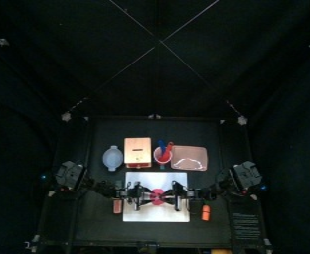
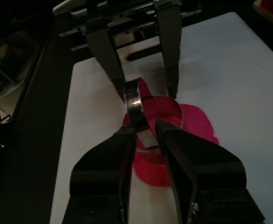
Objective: Get the cutter from the drawer then cut the dough then place the extra dough in the bowl
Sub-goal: Cut the dough
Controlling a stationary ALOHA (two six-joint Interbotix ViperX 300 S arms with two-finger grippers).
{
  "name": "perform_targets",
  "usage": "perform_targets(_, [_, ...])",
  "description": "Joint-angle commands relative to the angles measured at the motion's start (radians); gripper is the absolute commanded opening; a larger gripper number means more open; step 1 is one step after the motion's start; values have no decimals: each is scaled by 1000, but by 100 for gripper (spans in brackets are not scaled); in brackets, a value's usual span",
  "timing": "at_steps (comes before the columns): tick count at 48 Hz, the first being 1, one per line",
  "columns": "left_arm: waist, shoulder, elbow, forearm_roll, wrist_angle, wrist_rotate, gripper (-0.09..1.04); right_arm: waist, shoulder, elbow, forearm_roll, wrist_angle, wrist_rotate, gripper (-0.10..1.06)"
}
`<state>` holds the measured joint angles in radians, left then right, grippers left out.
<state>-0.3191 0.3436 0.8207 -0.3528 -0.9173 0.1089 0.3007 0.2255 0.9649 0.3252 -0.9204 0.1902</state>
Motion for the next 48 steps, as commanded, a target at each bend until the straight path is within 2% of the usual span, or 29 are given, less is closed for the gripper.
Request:
perform_targets(1, [-6, -37, -6, 21, -2, 0, 64, -17, -17, -12, -6, 5, -2, 65])
perform_targets(19, [-3, -38, -2, 21, 35, 0, 61, -44, -17, -29, -25, 44, -2, 65])
perform_targets(48, [11, -40, 6, 18, 46, 0, 61, -41, -18, -18, -35, 140, 2, 58])
